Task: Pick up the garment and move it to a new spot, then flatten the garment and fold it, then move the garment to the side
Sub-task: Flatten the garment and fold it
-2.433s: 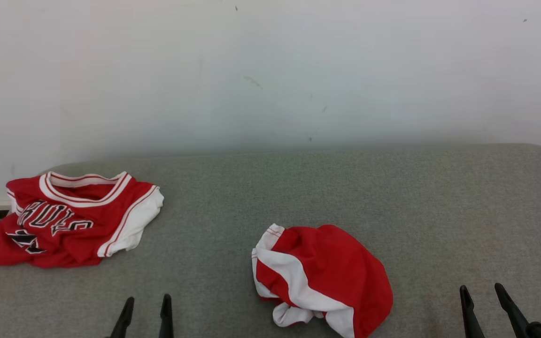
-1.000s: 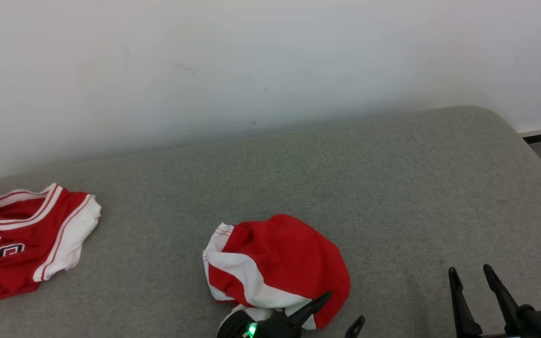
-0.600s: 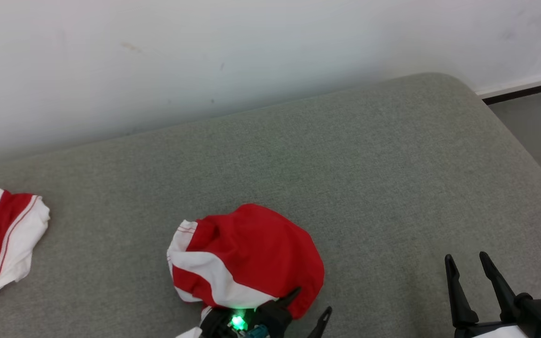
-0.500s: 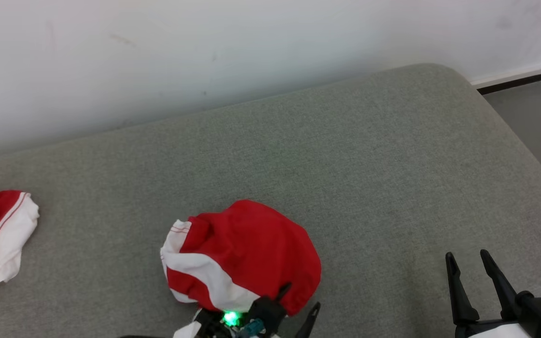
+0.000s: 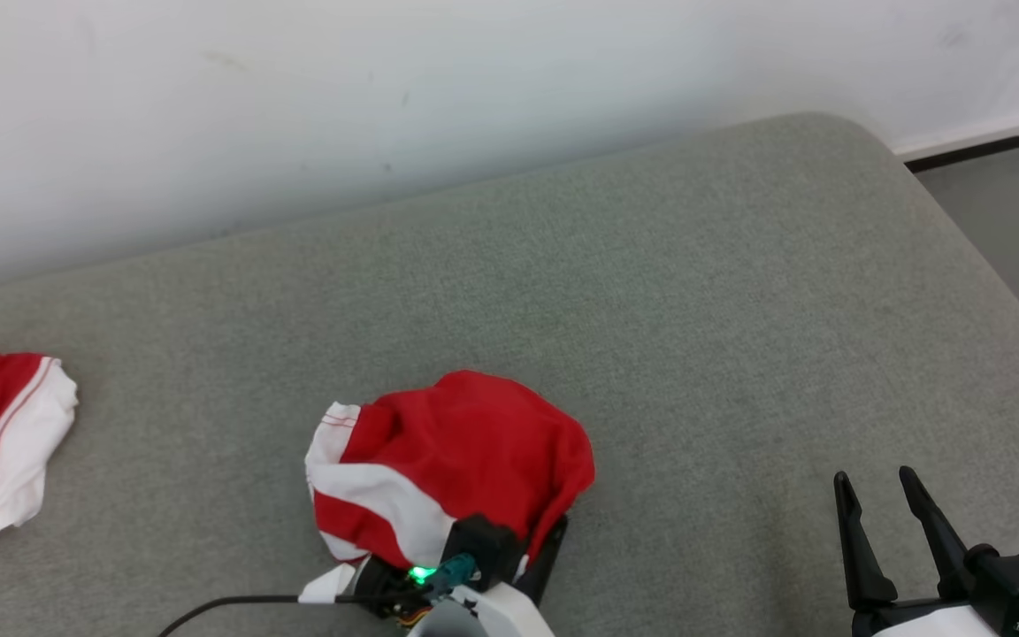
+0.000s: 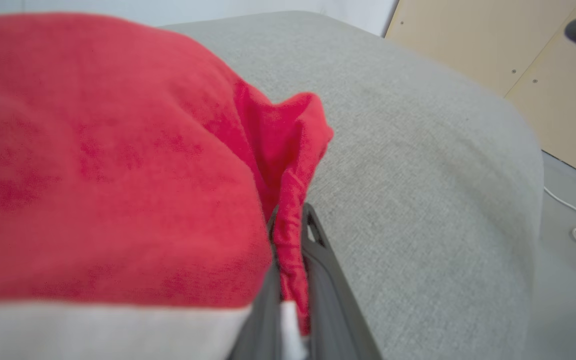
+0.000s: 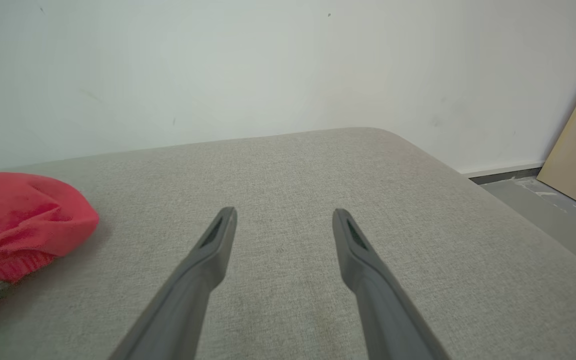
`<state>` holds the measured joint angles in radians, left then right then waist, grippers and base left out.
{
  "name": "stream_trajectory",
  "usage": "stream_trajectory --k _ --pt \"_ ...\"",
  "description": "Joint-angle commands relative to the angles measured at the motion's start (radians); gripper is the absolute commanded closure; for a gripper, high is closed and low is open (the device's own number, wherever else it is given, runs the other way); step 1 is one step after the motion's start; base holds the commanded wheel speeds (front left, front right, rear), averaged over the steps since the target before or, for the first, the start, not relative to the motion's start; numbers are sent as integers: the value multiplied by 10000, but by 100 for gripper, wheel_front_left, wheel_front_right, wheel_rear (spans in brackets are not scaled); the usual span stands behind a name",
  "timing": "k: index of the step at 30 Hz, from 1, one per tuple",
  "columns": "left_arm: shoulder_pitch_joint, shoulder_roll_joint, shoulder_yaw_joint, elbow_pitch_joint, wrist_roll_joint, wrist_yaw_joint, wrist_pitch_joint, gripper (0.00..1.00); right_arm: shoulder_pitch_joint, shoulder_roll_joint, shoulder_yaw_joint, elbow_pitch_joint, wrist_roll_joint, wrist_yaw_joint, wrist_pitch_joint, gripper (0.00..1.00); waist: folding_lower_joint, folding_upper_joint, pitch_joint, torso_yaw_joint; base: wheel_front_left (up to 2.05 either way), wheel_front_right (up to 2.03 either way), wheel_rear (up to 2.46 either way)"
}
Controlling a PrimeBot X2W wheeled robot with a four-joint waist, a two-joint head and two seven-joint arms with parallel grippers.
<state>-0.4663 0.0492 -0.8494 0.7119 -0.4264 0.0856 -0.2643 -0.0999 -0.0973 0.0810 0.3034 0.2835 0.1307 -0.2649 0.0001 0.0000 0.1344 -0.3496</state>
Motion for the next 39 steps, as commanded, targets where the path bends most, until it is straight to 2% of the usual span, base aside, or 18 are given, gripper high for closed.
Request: stream_trajectory --k 1,12,26,33,39 --pt "25 27 1 -134 -153 -33 -2 100 101 -52 -1 51 -62 1 9 0 -1 0 -206 126 0 0 0" --pt "-973 31 -123 -2545 -2045 -344 29 100 214 13 228 165 -54 1 9 0 -1 0 -828 466 0 0 0" --pt "-3339 30 -171 -4340 -4000 287 6 100 183 41 255 226 18 1 9 0 -1 0 -1065 276 0 0 0" --pt "-3483 30 674 -5108 -4080 849 2 100 175 56 197 240 -2 1 10 0 -1 0 -1056 247 0 0 0" --pt "-2387 33 1310 -4616 -3684 788 0 100 266 0 61 181 -11 1 10 0 -1 0 -1050 483 0 0 0"
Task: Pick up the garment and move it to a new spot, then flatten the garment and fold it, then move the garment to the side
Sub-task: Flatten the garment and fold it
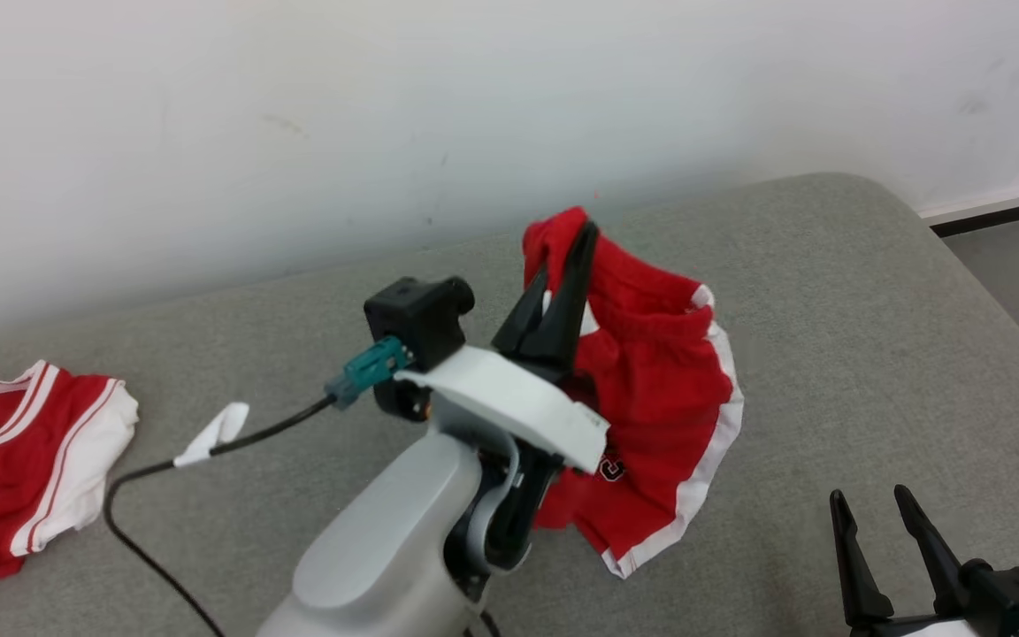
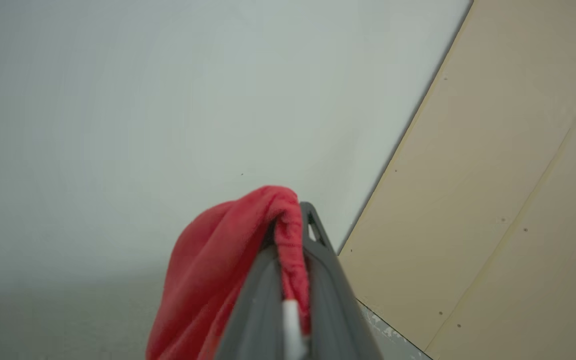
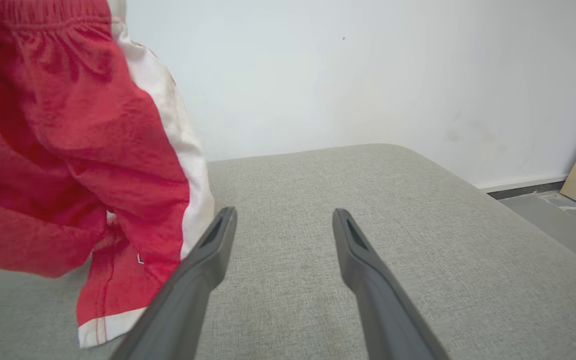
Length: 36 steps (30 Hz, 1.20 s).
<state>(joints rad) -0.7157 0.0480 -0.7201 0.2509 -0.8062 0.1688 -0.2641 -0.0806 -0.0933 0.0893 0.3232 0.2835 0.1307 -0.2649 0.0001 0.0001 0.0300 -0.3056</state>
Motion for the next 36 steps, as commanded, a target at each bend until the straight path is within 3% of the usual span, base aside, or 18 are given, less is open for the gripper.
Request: stream_trajectory --k 1,3,8,12,22,34,35,36 --pt "395 40 118 113 183 -128 -1 100 115 -51 -42 -21 -19 1 10 0 -1 -1 -16 104 0 0 0" --pt "993 57 347 317 382 -425 -3 100 209 -74 -102 -28 -37 1 10 0 -1 -1 -46 254 0 0 0" --pt "2552 454 579 624 742 -1637 -3 100 326 -113 -185 -4 -92 1 10 0 -1 -1 -114 646 0 0 0" --pt "3730 848 878 897 1025 -2227 -2 100 365 -77 -181 18 -127 1 10 0 -1 -1 -172 905 0 0 0" --pt "5677 1293 2618 1700 1903 -2662 -4 100 489 -133 -180 62 -105 1 10 0 -1 -1 -335 1268 0 0 0" --pt "5685 1148 4095 3212 3389 -2879 -4 100 374 -166 -120 90 -94 1 10 0 -1 -1 -358 1313 0 0 0" --pt "5668 1139 4198 3287 3505 -2885 -4 64 376 -167 -131 91 -94 1 10 0 -1 -1 -357 1308 0 0 0" --pt "5680 1106 4322 3400 3595 -2866 -3 7 388 -171 -142 89 -94 1 10 0 -1 -1 -359 1304 0 0 0"
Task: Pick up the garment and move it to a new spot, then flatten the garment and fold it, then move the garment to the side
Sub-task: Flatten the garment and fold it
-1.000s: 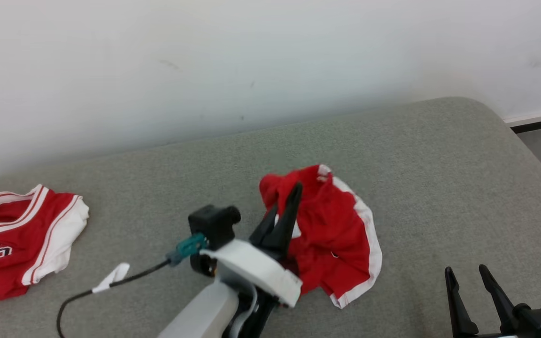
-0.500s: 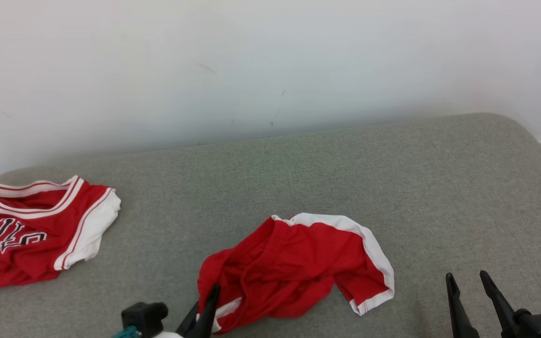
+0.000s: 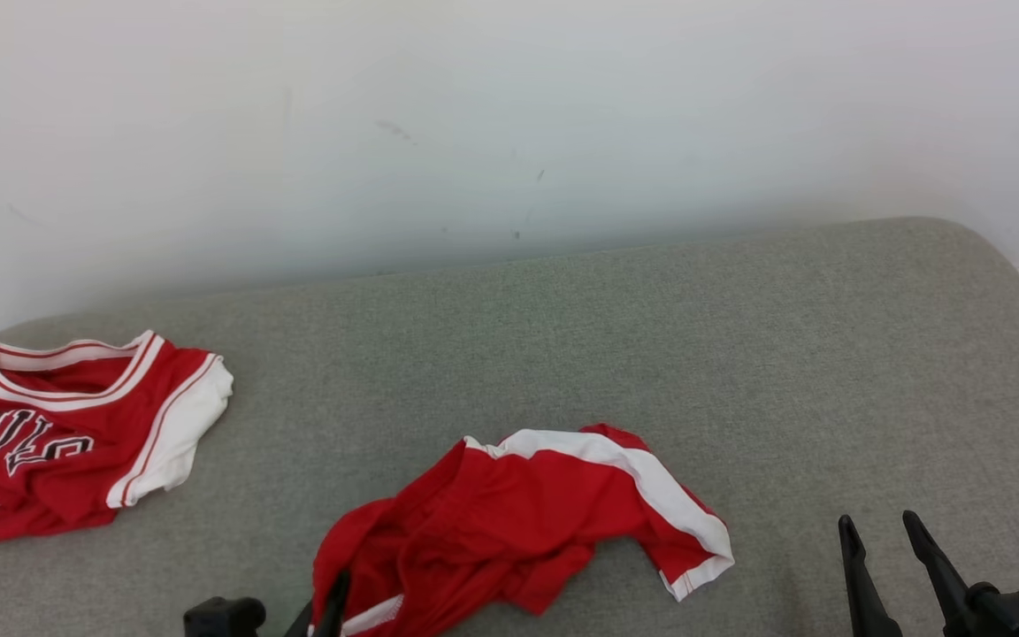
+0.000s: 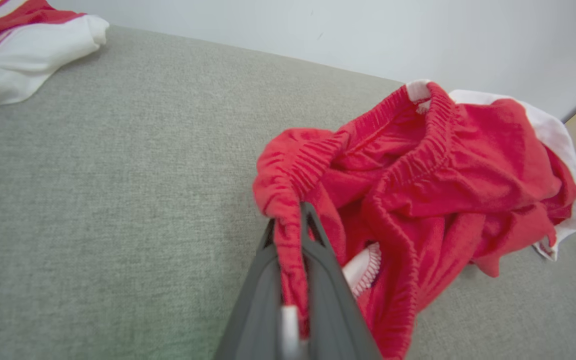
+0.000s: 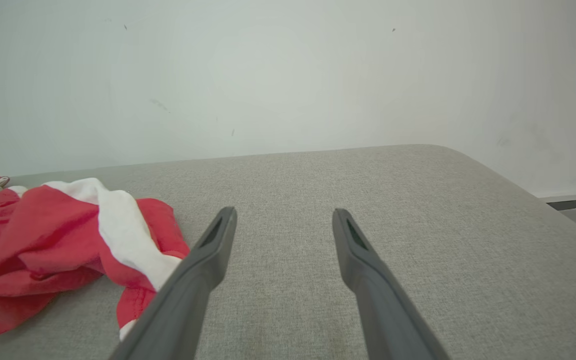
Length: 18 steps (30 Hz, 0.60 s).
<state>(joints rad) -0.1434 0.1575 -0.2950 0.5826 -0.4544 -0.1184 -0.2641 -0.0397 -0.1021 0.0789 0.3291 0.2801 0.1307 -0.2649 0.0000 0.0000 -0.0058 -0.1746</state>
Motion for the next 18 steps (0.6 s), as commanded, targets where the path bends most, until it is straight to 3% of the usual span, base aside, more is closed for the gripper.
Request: stream_trajectory --k 1,12,18 --pt "-5 -13 152 224 204 32 -3 0 -5 -86 -58 25 -60 1 10 0 0 0 -8 -10 0 0 0" --pt "261 117 1696 -116 668 437 -4 0 238 -35 -208 -79 -109 1 10 0 0 0 -158 117 0 0 0" --pt "-215 -37 1402 -762 689 294 198 0 250 0 -139 -48 -137 1 10 0 0 0 -211 149 0 0 0"
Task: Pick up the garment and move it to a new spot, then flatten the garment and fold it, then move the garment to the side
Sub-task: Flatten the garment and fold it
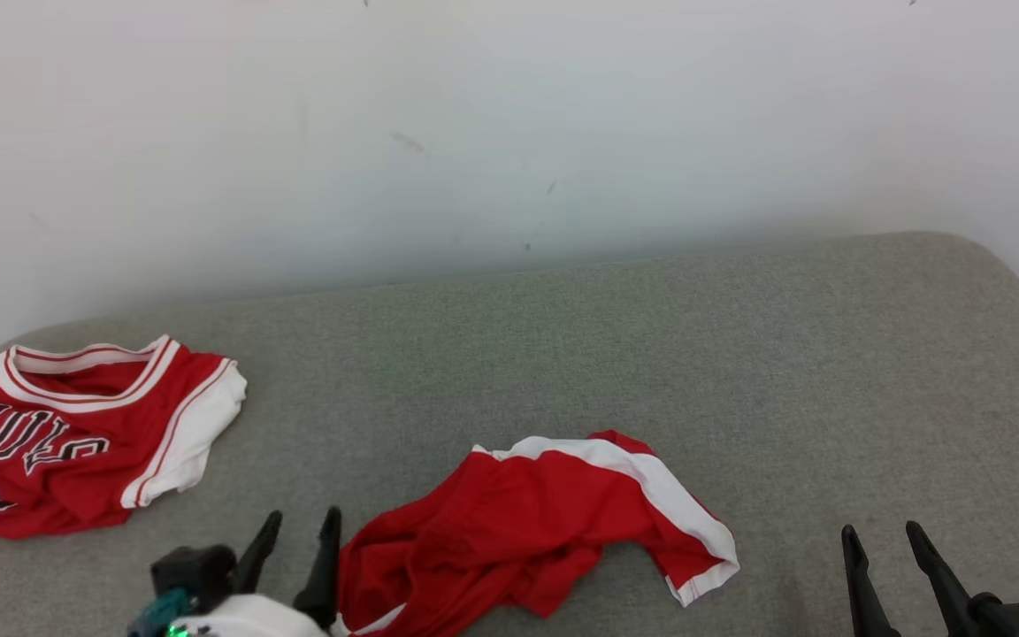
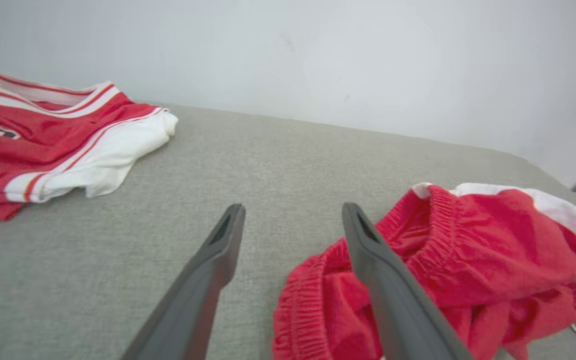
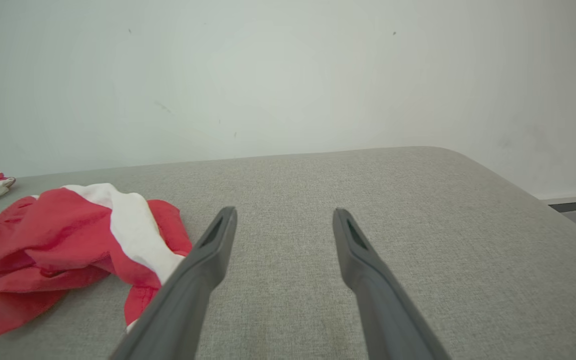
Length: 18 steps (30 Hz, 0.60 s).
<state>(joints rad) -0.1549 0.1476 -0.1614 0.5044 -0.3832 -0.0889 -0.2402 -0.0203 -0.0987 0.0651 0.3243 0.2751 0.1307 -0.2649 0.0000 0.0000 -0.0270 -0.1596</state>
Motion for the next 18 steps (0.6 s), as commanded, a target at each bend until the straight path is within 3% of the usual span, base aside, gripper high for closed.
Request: stream_trajectory --k 1,10,18 --pt "-236 35 -79 -101 17 -57 111 0 27 -30 30 14 -86 1 10 0 0 0 3 -19 0 0 0" --pt "-1749 -636 -1039 -53 -791 -303 2073 0 -285 -12 299 77 37 1 10 0 0 0 186 -644 0 0 0" --pt "-2838 -642 -1254 1130 -1106 -84 3774 0 -280 -19 247 94 87 1 10 0 0 0 527 -1230 0 0 0"
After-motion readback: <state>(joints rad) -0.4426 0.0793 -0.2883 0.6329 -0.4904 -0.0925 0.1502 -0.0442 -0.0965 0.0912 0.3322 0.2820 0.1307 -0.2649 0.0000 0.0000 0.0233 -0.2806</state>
